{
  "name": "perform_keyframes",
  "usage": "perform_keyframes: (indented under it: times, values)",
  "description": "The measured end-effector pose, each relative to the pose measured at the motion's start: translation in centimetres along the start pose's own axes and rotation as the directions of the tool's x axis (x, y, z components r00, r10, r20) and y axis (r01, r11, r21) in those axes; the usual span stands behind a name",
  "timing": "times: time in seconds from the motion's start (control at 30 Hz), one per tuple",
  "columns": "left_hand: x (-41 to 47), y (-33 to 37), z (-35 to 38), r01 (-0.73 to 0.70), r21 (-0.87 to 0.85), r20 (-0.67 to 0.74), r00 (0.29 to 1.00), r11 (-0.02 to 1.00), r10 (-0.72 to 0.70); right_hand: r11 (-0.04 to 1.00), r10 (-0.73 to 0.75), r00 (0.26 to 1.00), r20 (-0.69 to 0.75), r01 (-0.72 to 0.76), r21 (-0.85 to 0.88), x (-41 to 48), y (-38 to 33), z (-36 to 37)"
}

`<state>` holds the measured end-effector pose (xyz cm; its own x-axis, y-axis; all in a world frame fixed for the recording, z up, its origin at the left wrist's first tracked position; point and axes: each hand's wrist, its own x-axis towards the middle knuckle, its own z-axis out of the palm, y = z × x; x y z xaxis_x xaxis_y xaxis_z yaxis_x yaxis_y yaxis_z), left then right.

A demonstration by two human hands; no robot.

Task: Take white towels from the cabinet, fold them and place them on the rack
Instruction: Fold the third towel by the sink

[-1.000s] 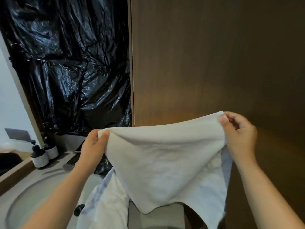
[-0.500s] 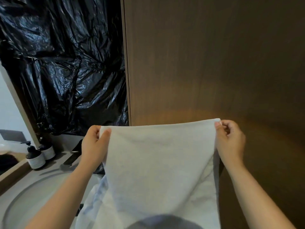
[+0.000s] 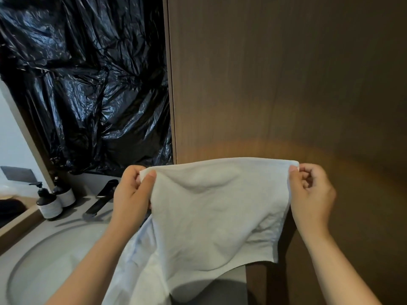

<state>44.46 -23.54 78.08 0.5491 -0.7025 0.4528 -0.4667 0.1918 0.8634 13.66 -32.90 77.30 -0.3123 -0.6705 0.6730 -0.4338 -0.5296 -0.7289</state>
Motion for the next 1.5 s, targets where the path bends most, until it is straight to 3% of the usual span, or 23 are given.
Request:
perform_keyframes:
  times: [0.17,0.3,0.53,0.83,1.07,1.2,1.4,1.5]
  values:
    - [-1.7,2.7,1.8,0.057,-0.244,0.093,0.995,0.968,-0.036,0.991,0.035,0.999,0.007,-0.036,0.13,-1.0,-1.7,0.3]
    - [-1.6,4.6,2.7,0.167,-0.466,0.181,0.979,0.869,-0.091,0.973,0.021,1.0,0.01,-0.022,0.229,-0.9,-3.1,0.3]
    - [-3.3,0.4,4.7,0.312,-0.15,0.226,0.935,0.938,-0.275,0.992,0.129,0.954,0.271,-0.129,-0.018,-4.2,-0.6,1.0]
    - [-7.8,0.3,4.1,0.437,-0.326,0.361,0.877,0.838,-0.317,0.935,0.293,0.873,0.39,-0.347,0.076,-10.4,-3.1,2.0]
    - [-9.2,1.1,3.7,0.5,-0.376,0.402,0.846,0.78,-0.349,0.868,0.294,0.798,0.525,-0.453,0.203,-12.6,-5.3,2.4]
    - [-9.7,1.0,3.6,0.472,-0.331,0.414,0.851,0.817,-0.324,0.871,0.262,0.796,0.546,-0.438,0.22,-13.4,-5.8,2.9]
    - [-9.8,1.0,3.0,0.454,-0.263,0.397,0.855,0.851,-0.333,0.746,0.248,0.624,0.741,-0.611,0.264,-12.9,-5.8,2.0]
    - [-9.8,1.1,2.7,0.441,-0.242,0.394,0.859,0.864,-0.328,0.717,0.192,0.601,0.776,-0.626,0.308,-12.7,-5.6,1.5]
